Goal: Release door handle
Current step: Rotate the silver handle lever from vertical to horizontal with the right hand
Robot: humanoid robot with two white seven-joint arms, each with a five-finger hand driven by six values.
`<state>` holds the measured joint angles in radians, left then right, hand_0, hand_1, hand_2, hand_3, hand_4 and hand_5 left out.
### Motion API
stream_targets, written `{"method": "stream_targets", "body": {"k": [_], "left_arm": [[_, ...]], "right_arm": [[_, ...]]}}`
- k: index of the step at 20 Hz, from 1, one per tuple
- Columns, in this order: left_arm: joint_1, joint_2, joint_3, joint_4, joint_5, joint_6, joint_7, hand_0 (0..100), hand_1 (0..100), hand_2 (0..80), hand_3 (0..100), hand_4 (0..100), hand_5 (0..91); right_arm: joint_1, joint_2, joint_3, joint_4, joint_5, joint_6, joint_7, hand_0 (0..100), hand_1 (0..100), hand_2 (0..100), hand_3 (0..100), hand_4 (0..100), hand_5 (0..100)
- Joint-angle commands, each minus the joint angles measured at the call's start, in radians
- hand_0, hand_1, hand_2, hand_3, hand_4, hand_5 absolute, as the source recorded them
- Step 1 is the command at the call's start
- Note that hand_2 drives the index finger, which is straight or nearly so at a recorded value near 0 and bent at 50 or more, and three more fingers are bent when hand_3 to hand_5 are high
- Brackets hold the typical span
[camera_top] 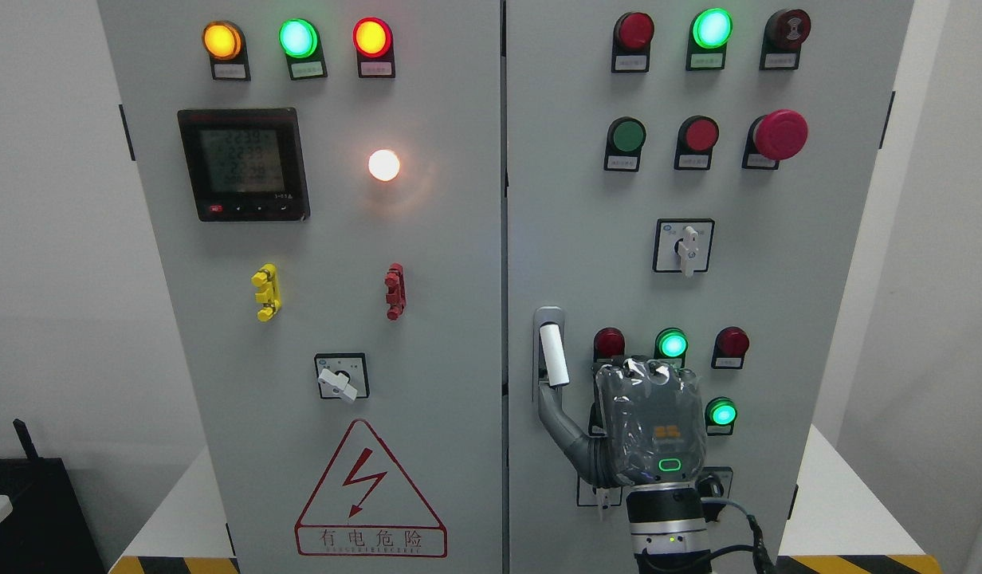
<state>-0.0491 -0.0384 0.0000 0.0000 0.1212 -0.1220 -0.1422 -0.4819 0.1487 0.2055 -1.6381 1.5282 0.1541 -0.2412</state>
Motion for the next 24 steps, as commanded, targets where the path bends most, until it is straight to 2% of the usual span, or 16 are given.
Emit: {"method": "stream_targets", "body": {"k": [1,24], "left_arm": [[0.0,0.0,0.011,0.017,0.0,0.001,0.0,12,39,0.0,0,0,0.0],[0.0,0.0,0.011,0.017,0.0,0.001,0.0,12,39,0.0,0,0,0.0]], "right_arm": [[-0.001,0.0,-0.009,-0.002,0.0,0.001,0.0,38,11,100,100,100,98],[-0.001,0.0,-0.021,-0.008,0.0,-0.001,0.0,39,12,100,100,100,98]]}}
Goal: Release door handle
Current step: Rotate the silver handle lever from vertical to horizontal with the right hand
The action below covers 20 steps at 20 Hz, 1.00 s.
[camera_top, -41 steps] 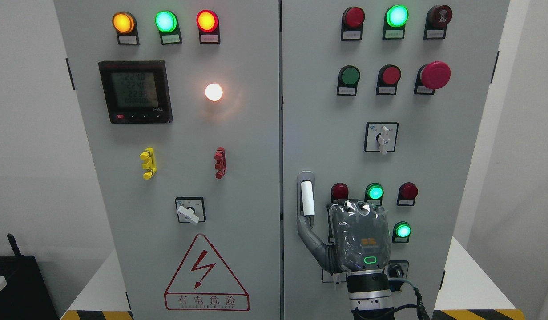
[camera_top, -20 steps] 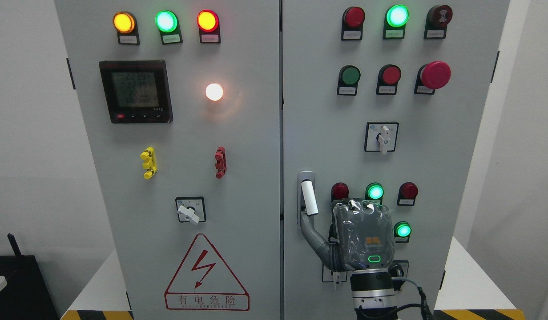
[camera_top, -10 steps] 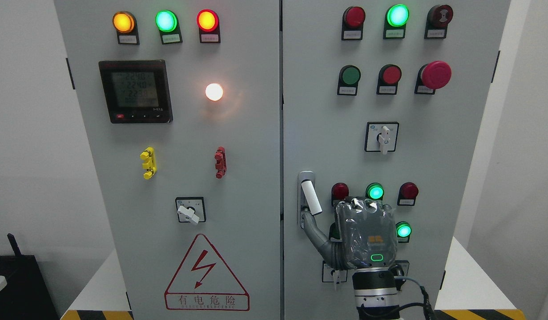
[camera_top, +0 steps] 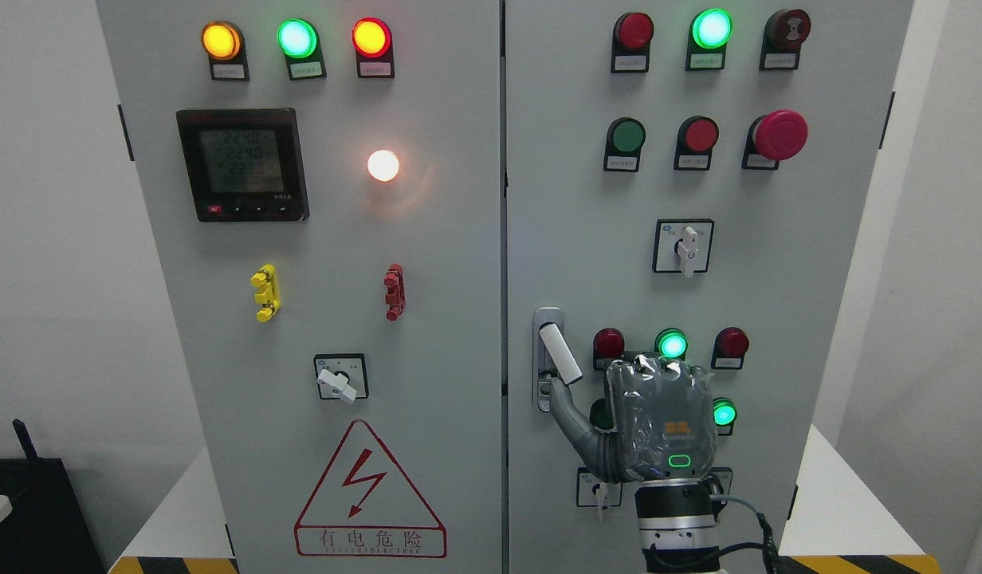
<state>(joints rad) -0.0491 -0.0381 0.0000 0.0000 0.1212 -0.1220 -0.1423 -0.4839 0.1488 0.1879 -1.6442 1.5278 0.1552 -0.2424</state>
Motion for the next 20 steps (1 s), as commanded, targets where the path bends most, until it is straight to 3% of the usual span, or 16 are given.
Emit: {"method": "stream_targets", "body": {"k": [1,20], "left_arm": [[0.0,0.0,0.011,0.017,0.0,0.001,0.0,12,39,0.0,0,0,0.0],[0.0,0.0,0.011,0.017,0.0,0.001,0.0,12,39,0.0,0,0,0.0]], "right_arm": [[0.001,0.001,-0.004,-0.002,0.0,-0.002,0.002,39,12,100,100,100,98],[0.001,-0.002,-0.018,-0.009,-0.005,-0.002,0.002,39,12,100,100,100,98]]}}
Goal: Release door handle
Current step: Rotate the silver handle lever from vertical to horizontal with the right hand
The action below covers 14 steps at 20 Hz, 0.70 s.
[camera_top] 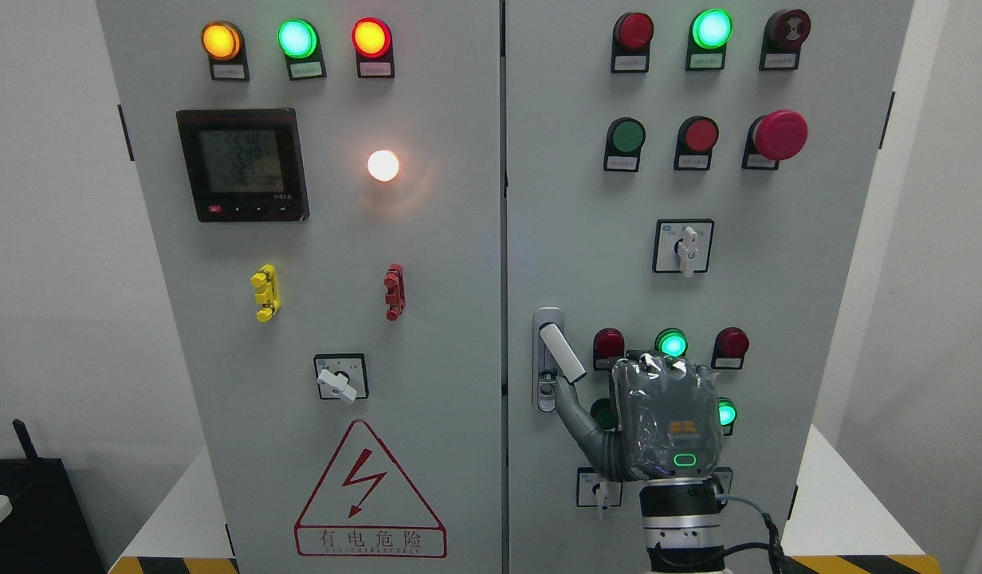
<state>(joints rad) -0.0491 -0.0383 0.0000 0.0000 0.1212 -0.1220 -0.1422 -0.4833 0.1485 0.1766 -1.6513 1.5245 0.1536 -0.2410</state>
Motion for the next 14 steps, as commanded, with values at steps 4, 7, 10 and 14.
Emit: {"method": "stream_targets", "body": {"k": [4,7,10,14], "left_arm": [[0.0,0.0,0.011,0.017,0.0,0.001,0.0,12,39,0.0,0,0,0.0],[0.0,0.0,0.011,0.017,0.0,0.001,0.0,12,39,0.0,0,0,0.0],[0.0,0.0,0.011,0.017,0.0,0.001,0.0,12,39,0.0,0,0,0.0],[0.0,0.0,0.011,0.017,0.0,0.001,0.0,12,39,0.0,0,0,0.0]], "right_arm": [[0.0,-0.003,-0.017,-0.002,-0.001,-0.002,0.0,39,12,100,100,100,98],[0.0,-0.004,-0.02,-0.002,-0.001,-0.002,0.0,39,13,100,100,100,98],[0.0,-0.006,-0.023,-0.002,-0.001,-0.002,0.0,39,13,100,100,100,98],[-0.001,-0.006,-0.023,-0.002,-0.001,-0.002,0.0,39,13,100,100,100,98]]}}
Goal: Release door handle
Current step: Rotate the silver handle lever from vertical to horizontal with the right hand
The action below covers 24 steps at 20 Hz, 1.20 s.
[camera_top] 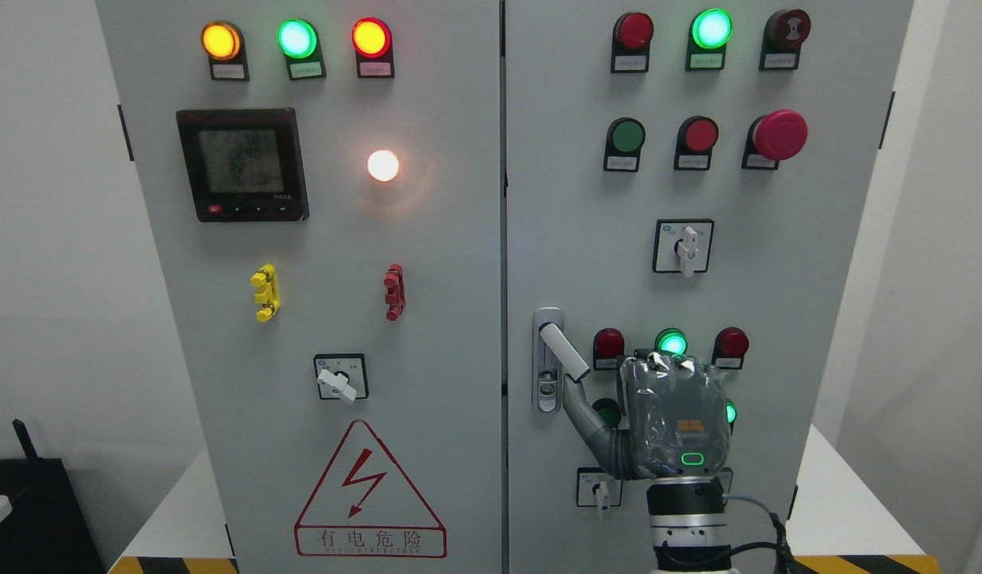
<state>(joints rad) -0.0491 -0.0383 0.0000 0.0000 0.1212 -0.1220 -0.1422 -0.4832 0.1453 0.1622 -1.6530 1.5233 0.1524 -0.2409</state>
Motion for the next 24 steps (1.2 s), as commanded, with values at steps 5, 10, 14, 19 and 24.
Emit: {"method": "stream_targets", "body": {"k": [5,10,14,19,24], "left_arm": [[0.0,0.0,0.011,0.017,0.0,0.001,0.0,12,39,0.0,0,0,0.0],[0.0,0.0,0.011,0.017,0.0,0.001,0.0,12,39,0.0,0,0,0.0],[0.0,0.0,0.011,0.017,0.0,0.001,0.0,12,39,0.0,0,0,0.0],[0.0,0.0,0.011,0.017,0.0,0.001,0.0,12,39,0.0,0,0,0.0],[0.0,0.0,0.011,0.017,0.0,-0.001,0.0,12,39,0.0,0,0,0.0]], "right_arm": [[-0.003,-0.003,-0.01,-0.001,0.0,-0.001,0.0,39,14,100,100,100,98],[-0.006,-0.004,-0.01,-0.001,0.0,-0.001,0.0,39,14,100,100,100,98],[-0.011,-0.003,-0.018,-0.001,0.0,-0.001,0.002,40,14,100,100,100,98],[-0.015,-0.004,-0.02,-0.004,0.0,-0.001,0.002,40,14,100,100,100,98],[-0.017,-0.004,-0.02,-0.004,0.0,-0.001,0.002,40,14,100,100,100,98]]}}
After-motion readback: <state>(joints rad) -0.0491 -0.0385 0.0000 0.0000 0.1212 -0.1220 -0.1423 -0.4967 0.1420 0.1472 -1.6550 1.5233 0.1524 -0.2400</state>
